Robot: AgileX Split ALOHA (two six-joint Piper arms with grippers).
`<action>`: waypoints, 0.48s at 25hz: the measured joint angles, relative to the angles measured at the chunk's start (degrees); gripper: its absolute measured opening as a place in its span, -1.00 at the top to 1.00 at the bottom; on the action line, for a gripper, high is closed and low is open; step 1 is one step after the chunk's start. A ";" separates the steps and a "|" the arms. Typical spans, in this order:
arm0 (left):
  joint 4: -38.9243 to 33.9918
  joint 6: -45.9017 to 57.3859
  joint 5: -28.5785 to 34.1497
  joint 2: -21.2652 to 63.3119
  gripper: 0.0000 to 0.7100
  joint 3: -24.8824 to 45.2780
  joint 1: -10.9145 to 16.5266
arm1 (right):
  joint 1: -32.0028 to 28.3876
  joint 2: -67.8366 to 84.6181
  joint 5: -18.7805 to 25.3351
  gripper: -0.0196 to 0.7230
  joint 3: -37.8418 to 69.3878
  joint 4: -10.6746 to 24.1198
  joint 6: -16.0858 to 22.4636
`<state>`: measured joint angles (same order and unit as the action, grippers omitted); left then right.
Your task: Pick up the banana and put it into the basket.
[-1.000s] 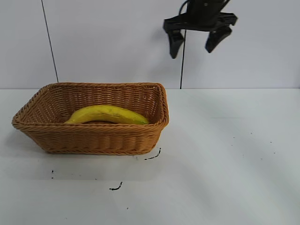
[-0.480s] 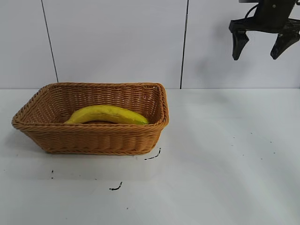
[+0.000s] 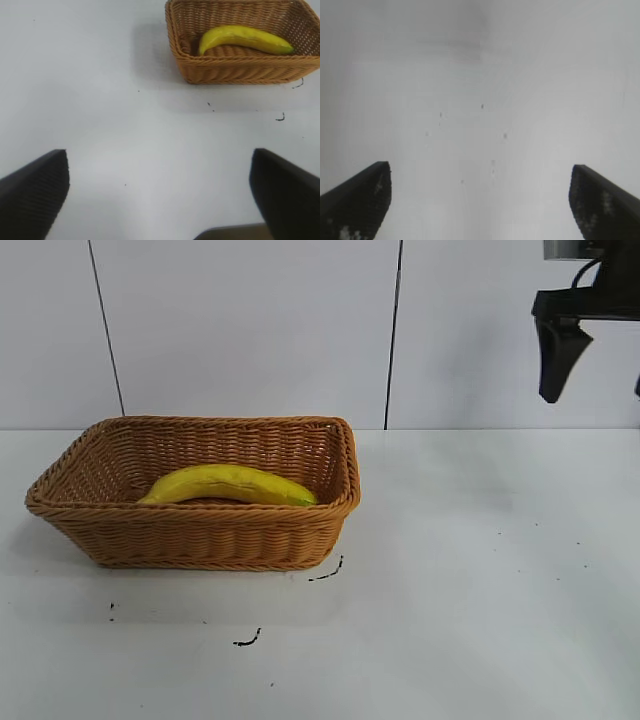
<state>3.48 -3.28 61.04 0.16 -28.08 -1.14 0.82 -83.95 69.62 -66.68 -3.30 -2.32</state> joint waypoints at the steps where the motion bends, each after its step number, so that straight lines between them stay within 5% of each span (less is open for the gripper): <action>1: 0.00 0.00 0.00 0.00 -0.96 0.00 0.00 | 0.00 3.72 0.00 -0.91 2.49 0.01 -0.05; 7: 0.00 0.00 0.00 0.00 -0.96 0.00 0.00 | 0.00 24.77 -0.40 -0.91 17.84 -0.01 -0.05; 12: 0.00 0.00 0.00 0.00 -0.96 0.00 0.00 | 0.00 43.78 -6.41 -0.91 29.01 -0.01 -0.05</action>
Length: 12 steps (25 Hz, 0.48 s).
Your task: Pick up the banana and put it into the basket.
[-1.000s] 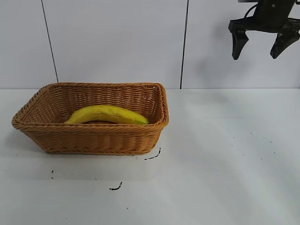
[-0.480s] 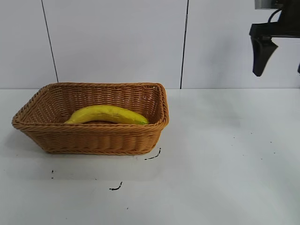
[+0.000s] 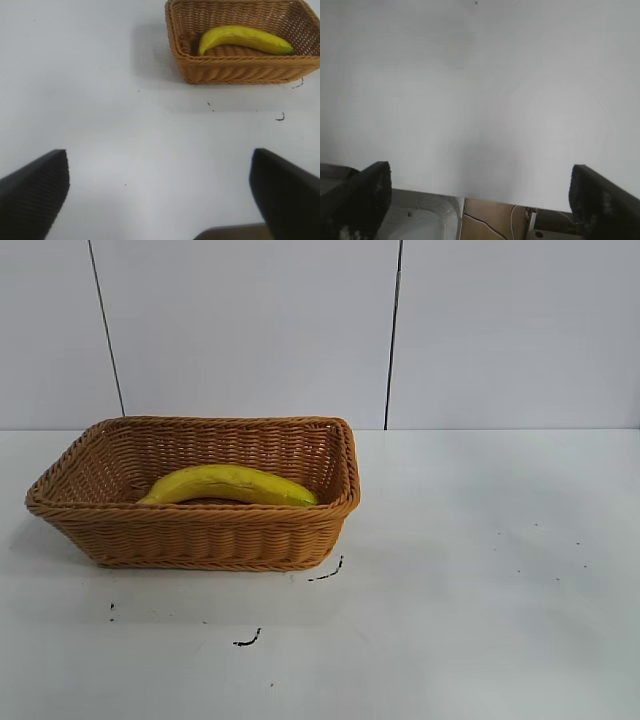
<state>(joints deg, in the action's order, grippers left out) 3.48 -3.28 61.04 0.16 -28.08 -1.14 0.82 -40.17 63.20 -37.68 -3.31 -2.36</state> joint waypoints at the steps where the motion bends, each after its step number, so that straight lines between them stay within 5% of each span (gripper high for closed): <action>1: 0.00 0.00 0.00 0.00 -0.96 0.00 0.00 | 0.00 4.08 -1.19 -0.91 2.19 0.00 0.00; 12: 0.00 0.00 0.00 0.00 -0.96 0.00 0.00 | 0.00 34.57 -4.72 -0.91 9.28 0.00 0.00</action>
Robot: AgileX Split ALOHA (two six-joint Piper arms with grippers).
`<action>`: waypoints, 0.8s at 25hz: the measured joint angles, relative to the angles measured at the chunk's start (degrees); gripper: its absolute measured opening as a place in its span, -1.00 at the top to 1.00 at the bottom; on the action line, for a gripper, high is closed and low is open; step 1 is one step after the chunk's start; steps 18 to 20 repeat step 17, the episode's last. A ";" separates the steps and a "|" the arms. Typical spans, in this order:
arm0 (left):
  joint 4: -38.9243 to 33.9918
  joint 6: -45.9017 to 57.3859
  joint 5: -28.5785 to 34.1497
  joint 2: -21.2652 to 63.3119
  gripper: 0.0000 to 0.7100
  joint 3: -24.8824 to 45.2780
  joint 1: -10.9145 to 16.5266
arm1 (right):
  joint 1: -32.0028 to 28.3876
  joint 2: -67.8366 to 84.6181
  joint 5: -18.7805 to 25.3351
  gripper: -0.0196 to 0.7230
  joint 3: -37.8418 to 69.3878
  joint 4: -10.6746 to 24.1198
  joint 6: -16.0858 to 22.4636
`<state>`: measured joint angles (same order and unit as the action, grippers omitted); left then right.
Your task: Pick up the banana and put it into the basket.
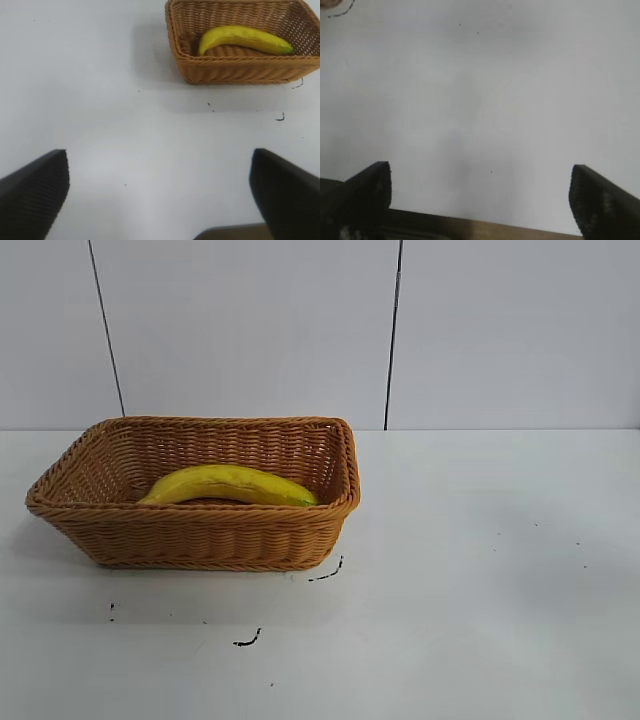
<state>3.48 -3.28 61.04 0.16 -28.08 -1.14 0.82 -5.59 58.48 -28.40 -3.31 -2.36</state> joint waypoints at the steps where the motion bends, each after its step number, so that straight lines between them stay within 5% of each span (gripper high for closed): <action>1: 0.00 0.00 0.00 0.00 -0.96 0.00 0.00 | 0.00 1.69 0.00 -0.91 0.00 0.00 0.00; 20: 0.00 0.00 0.00 0.00 -0.96 0.00 0.00 | 0.00 5.91 -0.01 -0.91 0.07 -0.06 0.00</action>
